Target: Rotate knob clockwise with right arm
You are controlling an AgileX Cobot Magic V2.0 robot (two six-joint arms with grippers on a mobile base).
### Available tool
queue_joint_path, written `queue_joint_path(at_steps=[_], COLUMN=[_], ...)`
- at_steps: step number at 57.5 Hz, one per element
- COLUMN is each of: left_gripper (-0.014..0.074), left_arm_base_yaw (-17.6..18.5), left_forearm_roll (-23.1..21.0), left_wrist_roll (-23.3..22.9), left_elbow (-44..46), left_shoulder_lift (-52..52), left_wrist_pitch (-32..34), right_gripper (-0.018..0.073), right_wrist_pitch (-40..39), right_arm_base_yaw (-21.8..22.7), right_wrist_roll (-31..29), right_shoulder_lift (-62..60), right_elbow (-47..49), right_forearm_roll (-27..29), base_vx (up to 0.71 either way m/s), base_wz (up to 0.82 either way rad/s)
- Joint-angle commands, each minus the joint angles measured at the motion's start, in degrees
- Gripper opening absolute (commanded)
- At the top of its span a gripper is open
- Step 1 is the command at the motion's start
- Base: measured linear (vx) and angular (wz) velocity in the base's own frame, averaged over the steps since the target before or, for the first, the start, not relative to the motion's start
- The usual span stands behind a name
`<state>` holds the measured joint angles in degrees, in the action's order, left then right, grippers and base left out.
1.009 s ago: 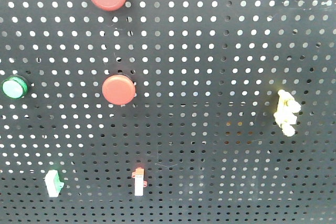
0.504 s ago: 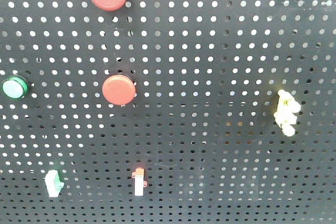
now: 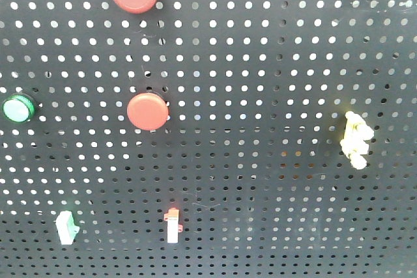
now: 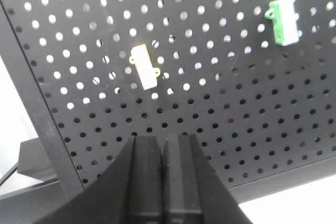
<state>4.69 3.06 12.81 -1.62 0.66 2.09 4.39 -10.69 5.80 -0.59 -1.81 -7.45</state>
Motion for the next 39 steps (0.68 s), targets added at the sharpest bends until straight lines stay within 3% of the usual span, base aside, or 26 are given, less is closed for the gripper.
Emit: queue_joint_path(at_steps=[1, 39], left_gripper=[-0.0006, -0.0006], left_arm_base_yaw=[0.4, 0.4], left_forearm_roll=[-0.3, -0.3], left_wrist_roll=[-0.2, -0.2], left_elbow=[-1.9, -1.9], left_shoulder_lift=[0.9, 0.9], left_wrist_pitch=[4.4, 4.4], right_gripper=[-0.0007, -0.0007], right_wrist_pitch=[-4.4, -4.4], right_arm_base_yaw=[0.3, 0.3], right_wrist_roll=[-0.8, -0.8], right_shoulder_lift=[-0.8, -0.8], right_elbow=[-0.4, -0.4], right_forearm_roll=[0.0, 0.0], base_vx=[0.00, 0.00], base_wz=[0.00, 0.00])
